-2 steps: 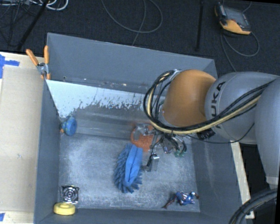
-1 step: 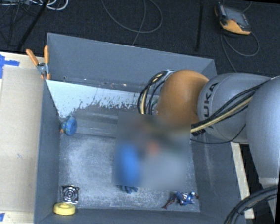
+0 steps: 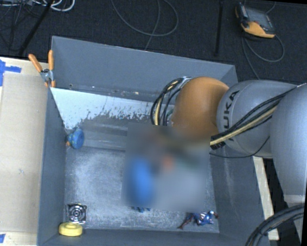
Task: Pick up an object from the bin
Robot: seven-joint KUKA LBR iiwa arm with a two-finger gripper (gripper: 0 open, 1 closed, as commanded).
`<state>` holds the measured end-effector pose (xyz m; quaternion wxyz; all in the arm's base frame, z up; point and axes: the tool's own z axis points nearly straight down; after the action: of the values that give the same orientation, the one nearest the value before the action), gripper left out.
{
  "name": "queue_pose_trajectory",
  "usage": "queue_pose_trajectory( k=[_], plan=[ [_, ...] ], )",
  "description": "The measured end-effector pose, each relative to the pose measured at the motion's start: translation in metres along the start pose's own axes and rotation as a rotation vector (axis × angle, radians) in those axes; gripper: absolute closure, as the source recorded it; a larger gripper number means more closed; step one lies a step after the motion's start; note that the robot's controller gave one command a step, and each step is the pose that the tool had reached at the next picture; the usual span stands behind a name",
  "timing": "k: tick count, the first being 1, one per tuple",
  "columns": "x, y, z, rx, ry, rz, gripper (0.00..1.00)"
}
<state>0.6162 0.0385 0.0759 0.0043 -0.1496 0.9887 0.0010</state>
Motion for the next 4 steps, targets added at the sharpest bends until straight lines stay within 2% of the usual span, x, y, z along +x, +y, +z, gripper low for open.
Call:
queue_pose_trajectory(
  k=[1,2,3,4],
  plan=[
    [0.002,0.0,0.002,0.001,0.006,0.0,0.0],
    [0.032,0.064,0.006,-0.002,0.009,-0.274,1.0],
    [0.032,0.064,0.006,-0.002,0.009,-0.273,1.0],
    [0.01,0.066,-0.113,-0.001,0.007,-0.287,1.0]
  ],
)
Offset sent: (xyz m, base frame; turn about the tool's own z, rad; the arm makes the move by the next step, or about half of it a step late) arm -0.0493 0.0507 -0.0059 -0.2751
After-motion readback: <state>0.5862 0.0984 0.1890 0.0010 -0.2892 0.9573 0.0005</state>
